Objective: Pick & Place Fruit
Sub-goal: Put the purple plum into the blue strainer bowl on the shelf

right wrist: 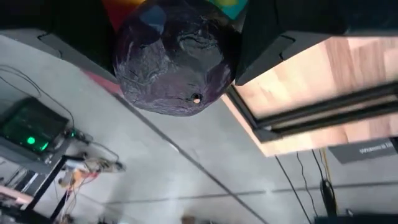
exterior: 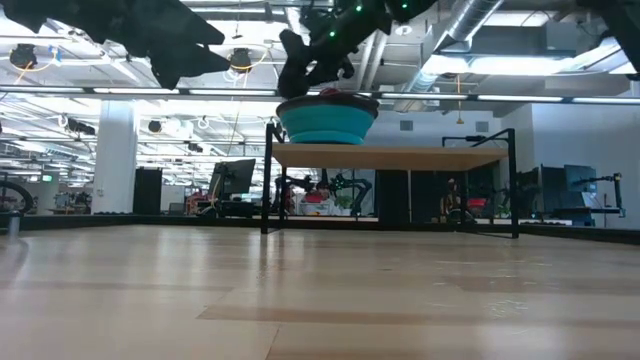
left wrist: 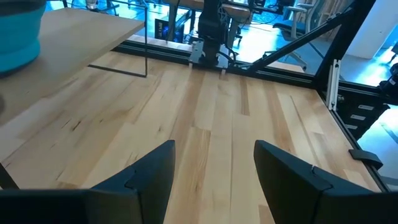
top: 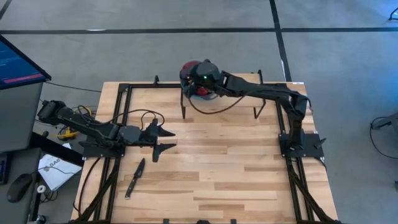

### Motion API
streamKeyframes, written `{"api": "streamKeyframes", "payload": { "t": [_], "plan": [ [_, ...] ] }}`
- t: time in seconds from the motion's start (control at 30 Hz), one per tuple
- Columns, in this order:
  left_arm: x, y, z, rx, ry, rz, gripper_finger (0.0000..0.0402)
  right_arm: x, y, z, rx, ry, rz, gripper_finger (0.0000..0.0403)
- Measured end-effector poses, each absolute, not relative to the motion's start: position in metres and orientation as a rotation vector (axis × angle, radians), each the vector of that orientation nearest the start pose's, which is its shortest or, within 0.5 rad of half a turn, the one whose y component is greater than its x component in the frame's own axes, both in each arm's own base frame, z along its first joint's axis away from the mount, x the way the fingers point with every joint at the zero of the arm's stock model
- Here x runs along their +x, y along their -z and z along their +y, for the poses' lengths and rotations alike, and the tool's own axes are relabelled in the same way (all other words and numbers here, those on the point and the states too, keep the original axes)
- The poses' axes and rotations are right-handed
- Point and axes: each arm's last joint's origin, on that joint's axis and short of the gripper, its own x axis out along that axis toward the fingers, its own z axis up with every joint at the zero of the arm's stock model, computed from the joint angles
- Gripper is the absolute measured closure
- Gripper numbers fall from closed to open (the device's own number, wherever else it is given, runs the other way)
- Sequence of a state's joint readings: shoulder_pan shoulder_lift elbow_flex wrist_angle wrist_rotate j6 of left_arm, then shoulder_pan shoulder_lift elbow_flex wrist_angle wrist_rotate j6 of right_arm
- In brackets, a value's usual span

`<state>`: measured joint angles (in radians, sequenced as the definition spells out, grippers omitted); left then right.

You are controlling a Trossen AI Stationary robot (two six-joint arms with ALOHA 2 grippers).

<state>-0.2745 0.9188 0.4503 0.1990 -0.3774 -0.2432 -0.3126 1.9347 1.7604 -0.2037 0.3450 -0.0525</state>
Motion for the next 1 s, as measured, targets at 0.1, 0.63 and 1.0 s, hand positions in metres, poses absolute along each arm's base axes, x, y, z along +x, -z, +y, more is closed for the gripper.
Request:
{"api": "streamKeyframes", "payload": {
  "t": [0.1, 0.63, 1.0],
  "plan": [
    [0.1923, -0.2311, -0.0431, -0.156, -0.132, 0.241, 0.0189, 0.4278, -0.3301, -0.1518, -0.055, 0.644, 0.429, 0.0121],
    [0.1924, -0.2314, -0.0432, -0.157, -0.132, 0.237, 0.0189, 0.4258, -0.3262, -0.1490, -0.057, 0.636, 0.487, 0.0098],
    [0.1924, -0.2315, -0.0431, -0.158, -0.132, 0.237, 0.0189, 0.4247, -0.3257, -0.1508, -0.034, 0.643, 0.488, 0.0063]
  ]
}}
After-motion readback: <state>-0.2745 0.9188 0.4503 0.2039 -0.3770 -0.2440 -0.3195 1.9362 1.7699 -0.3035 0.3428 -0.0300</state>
